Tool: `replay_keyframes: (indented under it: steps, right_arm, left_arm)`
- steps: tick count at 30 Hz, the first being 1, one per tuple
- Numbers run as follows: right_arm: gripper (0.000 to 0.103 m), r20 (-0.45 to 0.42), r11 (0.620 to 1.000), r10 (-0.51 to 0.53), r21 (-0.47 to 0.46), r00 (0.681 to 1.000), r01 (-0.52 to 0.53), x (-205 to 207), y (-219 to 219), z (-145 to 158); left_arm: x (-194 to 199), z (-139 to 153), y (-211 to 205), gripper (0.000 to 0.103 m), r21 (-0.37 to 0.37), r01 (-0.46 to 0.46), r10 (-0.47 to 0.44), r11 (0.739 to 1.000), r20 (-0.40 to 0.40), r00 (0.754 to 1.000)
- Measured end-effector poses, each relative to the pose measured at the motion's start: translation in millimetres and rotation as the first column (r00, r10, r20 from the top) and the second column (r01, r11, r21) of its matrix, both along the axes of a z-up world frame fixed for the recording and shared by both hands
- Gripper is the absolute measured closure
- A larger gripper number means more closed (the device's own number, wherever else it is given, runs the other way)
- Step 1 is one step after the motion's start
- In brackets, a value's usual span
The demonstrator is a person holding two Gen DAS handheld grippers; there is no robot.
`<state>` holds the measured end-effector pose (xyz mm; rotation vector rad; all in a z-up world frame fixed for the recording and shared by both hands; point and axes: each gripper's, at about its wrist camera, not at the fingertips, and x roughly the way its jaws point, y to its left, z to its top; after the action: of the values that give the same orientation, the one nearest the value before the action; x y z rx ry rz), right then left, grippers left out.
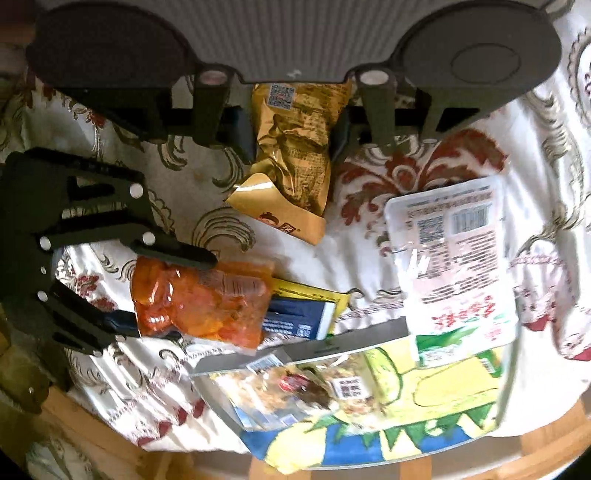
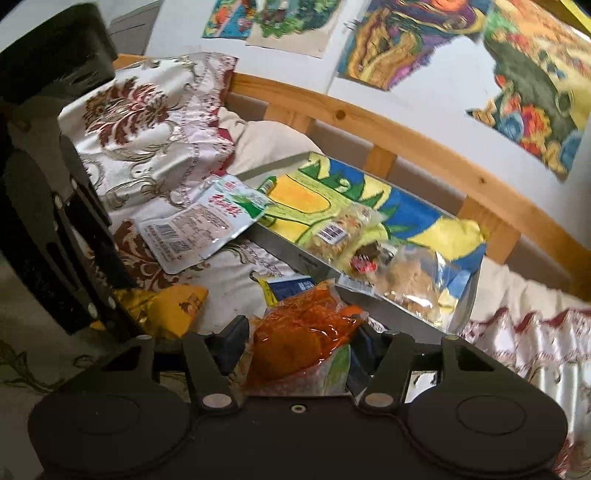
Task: Organize snacks
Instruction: 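Carry both held packets over the metal tray and lower them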
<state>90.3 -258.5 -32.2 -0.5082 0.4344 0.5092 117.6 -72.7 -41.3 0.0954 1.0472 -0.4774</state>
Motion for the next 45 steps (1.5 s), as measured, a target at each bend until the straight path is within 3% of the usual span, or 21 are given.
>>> replay_keyframes:
  steps: [8,12,16,24,30,33,37,45]
  right_arm:
    - [0.043,0.086,1.000,0.005,-0.027,0.996,-0.002,-17,12,13]
    - [0.043,0.137,0.999,-0.035,-0.013,0.990,0.037,-18,11,23]
    - [0.043,0.183,0.996,-0.090,0.028,0.979,0.086,-10,11,42]
    - [0.043,0.278,0.978,-0.182,0.155,0.943,0.142,37,14,71]
    - [0.043,0.228,0.945,-0.253,0.266,0.940,0.189,93,-14,66]
    - [0.043,0.212,0.933,-0.277,0.294,0.937,0.209,118,-30,51]
    - [0.043,0.160,0.908,-0.320,0.333,0.934,0.254,151,-45,29]
    - [0.041,0.085,0.862,-0.367,0.406,0.927,0.304,184,-57,1]
  left_arm:
    - [-14,33,10,0.055,-0.020,-0.075,0.076,0.997,0.099,0.992]
    - [-10,59,19,0.055,-0.073,-0.111,0.122,0.991,0.159,0.980]
    - [7,82,24,0.055,-0.121,-0.138,0.161,0.983,0.204,0.966]
    - [63,99,13,0.055,-0.137,-0.195,0.227,0.971,0.286,0.931]
    - [116,90,2,0.055,-0.155,-0.222,0.259,0.963,0.285,0.923]
    - [148,79,-13,0.055,-0.130,-0.231,0.260,0.964,0.291,0.921]
    - [188,63,-33,0.055,-0.158,-0.243,0.278,0.957,0.267,0.922]
    - [231,45,-79,0.054,-0.123,-0.178,0.206,0.976,0.282,0.937]
